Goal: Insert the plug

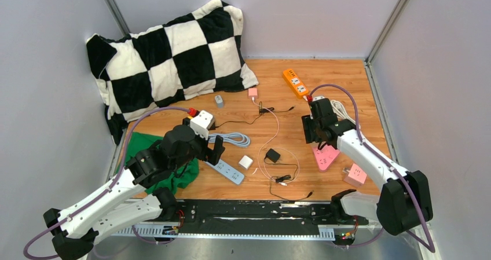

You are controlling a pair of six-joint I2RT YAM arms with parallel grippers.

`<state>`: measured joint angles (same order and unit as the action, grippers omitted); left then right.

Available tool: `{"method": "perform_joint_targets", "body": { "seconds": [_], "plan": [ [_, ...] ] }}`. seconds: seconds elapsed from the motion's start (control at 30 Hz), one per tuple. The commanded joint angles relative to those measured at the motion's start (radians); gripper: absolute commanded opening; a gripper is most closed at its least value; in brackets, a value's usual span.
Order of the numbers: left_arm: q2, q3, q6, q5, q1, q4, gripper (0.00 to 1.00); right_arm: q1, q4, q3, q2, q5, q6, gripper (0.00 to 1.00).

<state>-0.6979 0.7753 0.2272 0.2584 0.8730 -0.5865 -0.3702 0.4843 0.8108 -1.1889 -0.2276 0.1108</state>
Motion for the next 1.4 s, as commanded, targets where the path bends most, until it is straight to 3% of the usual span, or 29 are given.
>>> {"method": "perform_joint_targets", "body": {
  "seconds": [0.0,0.53,0.73,0.9,1.37],
  "plan": [
    [0.006,-0.011,-0.013,0.011,0.004,0.005,1.00,0.015,-0.007,0.012,-0.014,-0.004,-0.008,0.00],
    [0.001,-0.010,-0.015,0.008,0.004,0.008,1.00,0.025,0.074,0.001,-0.075,-0.119,0.010,0.00],
    [0.004,-0.011,-0.014,0.005,0.004,0.008,1.00,0.050,0.068,-0.023,-0.102,-0.092,0.041,0.00],
    [0.003,-0.011,-0.015,0.003,0.004,0.012,1.00,0.161,0.013,-0.099,-0.055,0.055,0.067,0.00],
    [-0.008,-0.007,-0.019,-0.003,0.004,0.017,1.00,0.160,0.025,-0.159,-0.013,0.064,0.184,0.00]
  ]
}}
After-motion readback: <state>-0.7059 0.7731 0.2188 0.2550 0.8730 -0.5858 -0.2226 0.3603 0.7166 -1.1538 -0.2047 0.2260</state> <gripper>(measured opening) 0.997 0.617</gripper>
